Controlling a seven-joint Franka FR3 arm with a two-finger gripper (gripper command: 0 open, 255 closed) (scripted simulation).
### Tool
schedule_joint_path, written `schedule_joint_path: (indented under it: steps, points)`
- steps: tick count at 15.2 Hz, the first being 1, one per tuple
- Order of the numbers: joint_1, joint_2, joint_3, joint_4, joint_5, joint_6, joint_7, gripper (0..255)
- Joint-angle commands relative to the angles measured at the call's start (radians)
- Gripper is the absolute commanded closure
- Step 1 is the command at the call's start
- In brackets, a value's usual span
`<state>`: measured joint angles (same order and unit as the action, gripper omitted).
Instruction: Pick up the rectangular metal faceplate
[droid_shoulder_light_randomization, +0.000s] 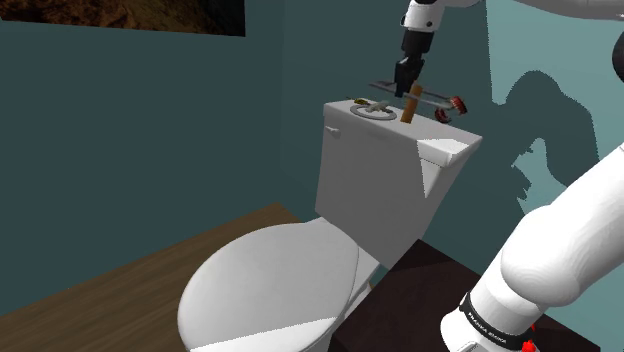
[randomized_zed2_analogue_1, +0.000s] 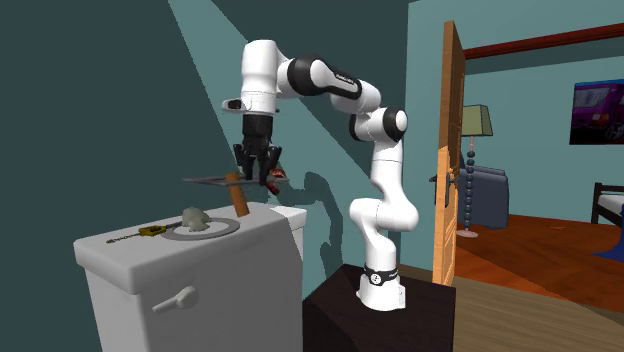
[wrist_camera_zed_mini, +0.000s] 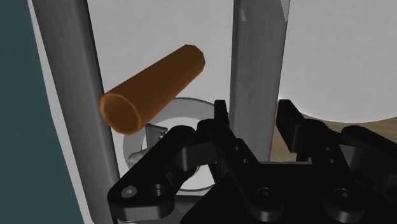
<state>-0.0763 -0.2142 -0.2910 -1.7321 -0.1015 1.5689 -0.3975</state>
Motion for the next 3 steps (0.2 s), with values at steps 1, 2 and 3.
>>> schedule_joint_path:
  steps: [1,2,3]
  points:
    - [0.001,0.012,0.0,0.041,0.003,-0.029,-0.003,255]
    - [0.001,0.012,0.0,0.043,0.003,-0.031,-0.003,255]
    - [0.001,0.012,0.0,0.043,0.003,-0.031,-0.003,255]
